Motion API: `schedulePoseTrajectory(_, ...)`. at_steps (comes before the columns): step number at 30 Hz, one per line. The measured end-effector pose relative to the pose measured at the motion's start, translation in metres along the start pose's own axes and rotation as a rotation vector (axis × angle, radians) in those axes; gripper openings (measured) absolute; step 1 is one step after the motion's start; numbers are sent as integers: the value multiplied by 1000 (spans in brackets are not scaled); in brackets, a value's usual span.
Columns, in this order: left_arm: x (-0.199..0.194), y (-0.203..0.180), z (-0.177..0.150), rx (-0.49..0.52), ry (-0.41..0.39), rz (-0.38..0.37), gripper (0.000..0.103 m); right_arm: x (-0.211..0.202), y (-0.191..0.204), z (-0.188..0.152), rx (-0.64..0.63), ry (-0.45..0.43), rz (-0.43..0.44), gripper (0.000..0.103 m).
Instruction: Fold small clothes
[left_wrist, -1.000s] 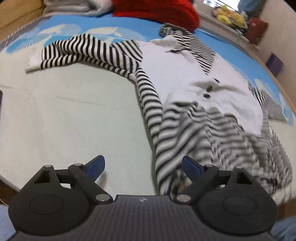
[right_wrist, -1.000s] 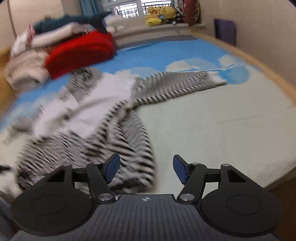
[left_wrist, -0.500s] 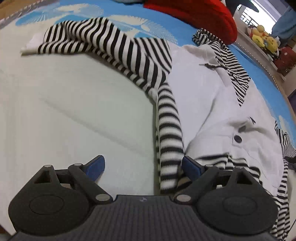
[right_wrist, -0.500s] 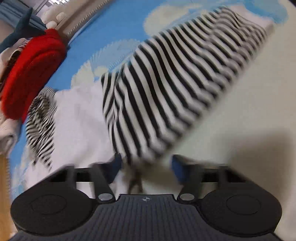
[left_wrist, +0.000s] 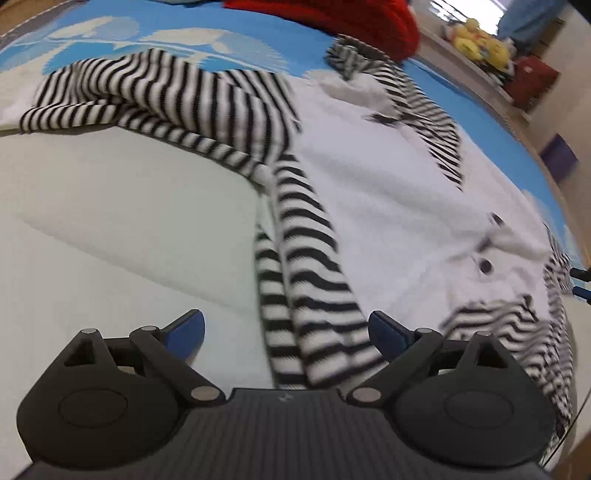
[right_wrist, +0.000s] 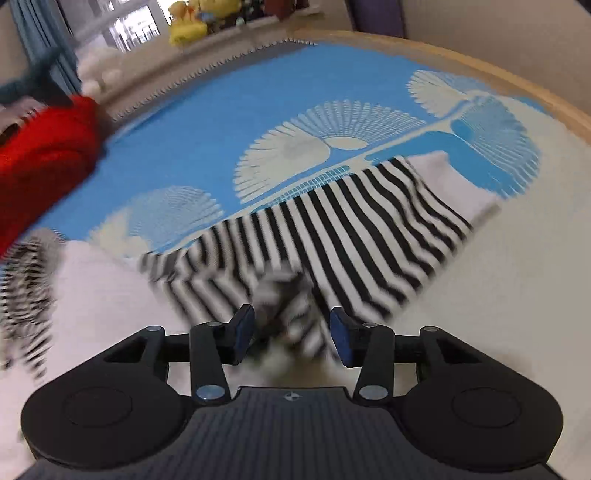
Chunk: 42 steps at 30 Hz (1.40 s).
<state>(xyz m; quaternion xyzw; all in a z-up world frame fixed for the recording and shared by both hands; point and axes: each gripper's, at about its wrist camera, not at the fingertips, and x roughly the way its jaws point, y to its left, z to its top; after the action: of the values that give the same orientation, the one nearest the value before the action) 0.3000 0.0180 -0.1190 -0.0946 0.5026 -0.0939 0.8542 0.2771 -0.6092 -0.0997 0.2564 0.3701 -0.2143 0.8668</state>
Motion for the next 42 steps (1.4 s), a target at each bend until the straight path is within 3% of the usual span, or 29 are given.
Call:
schedulePoseTrajectory(4, -9, -5, -17, -2, 51, -66, 98, -87, -1, -39, -158, 45, 120, 47)
schedulePoseTrajectory(8, -18, -10, -38, -14, 114, -161, 100, -161, 25, -124, -463, 119, 239, 47)
schedulePoseTrajectory(11, -9, -21, -52, -7, 196, -220, 103, -180, 56, -190, -815, 78, 212, 51)
schedulePoseTrajectory(12, -6, -27, -55, 10, 195, -208, 103, -180, 66, -207, -911, 44, 173, 56)
schedulePoseTrajectory(14, -5, -40, -54, 48, 184, -181, 103, -166, 81, -231, -1025, -10, 102, 57)
schedulePoseTrajectory(15, -4, -44, -54, 39, 196, -194, 96, -156, 84, -238, -1045, -1, 84, 46)
schedulePoseTrajectory(16, -7, -48, -56, 17, 192, -221, 78, -145, 85, -242, -1049, 38, 78, 27)
schedulePoseTrajectory(17, -13, -52, -57, 20, 176, -209, 20, -142, 83, -242, -1033, 80, 70, 1)
schedulePoseTrajectory(18, -20, -56, -59, 39, 168, -186, 14, -146, 82, -241, -1024, 71, 46, 2)
schedulePoseTrajectory(21, -53, -55, -70, 74, 93, -167, 13, -186, 64, -228, -941, 21, 25, 2)
schedulePoseTrajectory(24, -69, -36, -76, 57, 105, -163, 12, -223, 37, -222, -882, 35, 27, 0)
schedulePoseTrajectory(28, -64, -7, -80, 22, 136, -142, 13, -215, 9, -225, -868, 91, -74, 0)
schedulePoseTrajectory(31, -54, 4, -82, -69, 151, -162, 23, -190, -3, -218, -826, 106, -202, 0)
schedulePoseTrajectory(32, -52, 5, -83, -78, 149, -168, 25, -185, -7, -214, -802, 109, -206, 0)
schedulePoseTrajectory(34, -51, 5, -84, -87, 144, -180, 35, -193, -9, -209, -726, 68, -123, 1)
schedulePoseTrajectory(35, -51, 6, -85, -88, 141, -186, 45, -200, -6, -207, -703, 50, -65, 3)
schedulePoseTrajectory(37, -51, 4, -83, -90, 129, -192, 62, -217, 9, -210, -706, 10, 78, 20)
schedulePoseTrajectory(38, -54, 8, -85, -94, 126, -198, 77, -222, 20, -213, -711, -13, 128, 38)
schedulePoseTrajectory(39, -54, 8, -85, -103, 120, -210, 85, -226, 29, -216, -716, -28, 167, 50)
schedulePoseTrajectory(42, -55, 7, -89, -101, 132, -243, 85, -210, 64, -236, -811, -18, 214, 53)
